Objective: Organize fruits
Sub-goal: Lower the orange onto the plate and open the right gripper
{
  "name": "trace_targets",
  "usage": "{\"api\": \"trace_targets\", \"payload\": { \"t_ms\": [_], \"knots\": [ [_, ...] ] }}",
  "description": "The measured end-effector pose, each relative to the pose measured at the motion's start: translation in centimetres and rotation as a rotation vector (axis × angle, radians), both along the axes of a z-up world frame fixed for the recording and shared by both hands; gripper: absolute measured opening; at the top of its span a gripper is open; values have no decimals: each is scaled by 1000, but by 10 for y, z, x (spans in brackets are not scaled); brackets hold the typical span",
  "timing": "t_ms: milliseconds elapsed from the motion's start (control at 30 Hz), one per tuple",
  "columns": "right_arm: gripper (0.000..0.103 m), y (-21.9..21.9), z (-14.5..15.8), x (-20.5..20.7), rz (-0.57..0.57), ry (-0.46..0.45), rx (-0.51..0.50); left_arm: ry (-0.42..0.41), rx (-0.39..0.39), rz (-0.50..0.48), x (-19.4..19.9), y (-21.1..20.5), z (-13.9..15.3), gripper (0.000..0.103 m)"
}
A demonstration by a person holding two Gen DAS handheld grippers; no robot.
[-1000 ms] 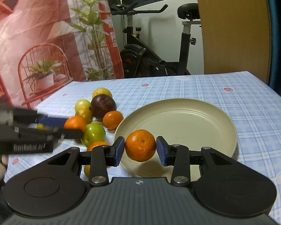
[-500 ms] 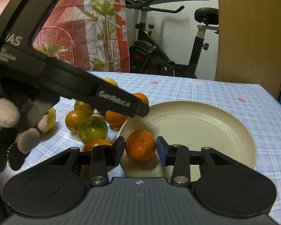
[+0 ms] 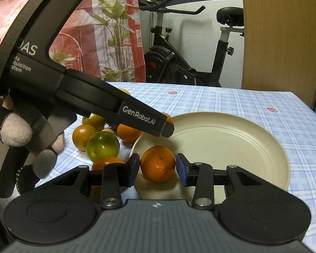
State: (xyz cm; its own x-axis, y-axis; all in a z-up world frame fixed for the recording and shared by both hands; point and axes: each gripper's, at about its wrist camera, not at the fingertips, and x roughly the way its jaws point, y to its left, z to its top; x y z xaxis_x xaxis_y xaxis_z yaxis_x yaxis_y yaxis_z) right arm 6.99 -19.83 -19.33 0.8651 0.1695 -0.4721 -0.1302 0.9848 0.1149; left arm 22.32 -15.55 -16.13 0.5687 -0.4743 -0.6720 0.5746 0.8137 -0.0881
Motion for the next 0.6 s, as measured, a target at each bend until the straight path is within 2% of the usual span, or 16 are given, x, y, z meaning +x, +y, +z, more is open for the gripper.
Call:
{"api": "trace_targets", "payload": {
  "t_ms": [33,133,267,433,600],
  "knots": [
    [44,-1,2,1,-2,-4,4,9,-16,4,1,3,2,52],
    [53,-2,3,-2,-6,-21,14,0,-51,36,-1,13,9,54],
    [54,-2,4,-7,2,-42,16,-25,-78,72,-10,30,21,54],
    [54,-2,5,-11,1,-59,24,-68,-67,115,-28,47,32,61],
    [54,0,6,-15,7,-70,21,-99,-68,166,-42,63,38,61]
  ]
}}
